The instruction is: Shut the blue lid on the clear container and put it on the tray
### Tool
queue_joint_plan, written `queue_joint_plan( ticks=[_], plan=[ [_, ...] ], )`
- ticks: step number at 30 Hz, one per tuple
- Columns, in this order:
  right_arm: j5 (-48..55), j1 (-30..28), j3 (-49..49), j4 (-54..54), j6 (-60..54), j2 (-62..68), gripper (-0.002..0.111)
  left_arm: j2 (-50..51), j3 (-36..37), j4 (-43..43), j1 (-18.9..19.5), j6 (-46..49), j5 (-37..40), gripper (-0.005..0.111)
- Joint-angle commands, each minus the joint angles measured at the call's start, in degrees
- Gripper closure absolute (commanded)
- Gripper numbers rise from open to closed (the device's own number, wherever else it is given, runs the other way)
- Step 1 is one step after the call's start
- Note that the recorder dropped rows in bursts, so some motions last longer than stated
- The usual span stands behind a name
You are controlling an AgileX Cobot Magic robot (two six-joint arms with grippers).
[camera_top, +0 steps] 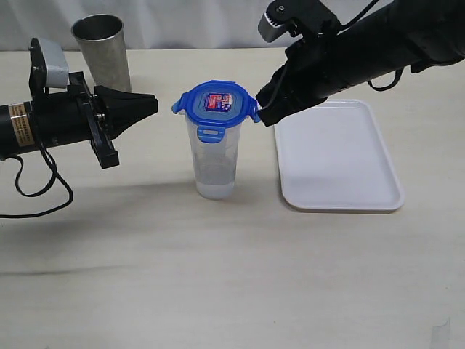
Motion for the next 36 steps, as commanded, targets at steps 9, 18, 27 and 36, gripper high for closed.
queue_joint_plan(
  ticks=[9,18,27,36],
  plan=[
    [3.24,-0.03,0.25,1.92,-0.53,-0.07,0.104,0.09,0.10,-0.40,-0.08,-0.59,-0.42,0.107],
    [1.08,-0.03,-0.04,0.44,-0.95,-0.07,0.104,0.09,0.10,-0.40,-0.08,-0.71,-0.42,0.107],
    [-2.77,-0.03,-0.14,0.32,-0.95,-4.39,0.104,0.09,0.10,-0.40,-0.08,-0.71,-0.42,0.107],
    [0.49,3.45,-0.14,21.96,-16.17,-6.53,0.104,0.09,0.10,-0.52,-0.08,-0.71,-0.42,0.107]
  ],
)
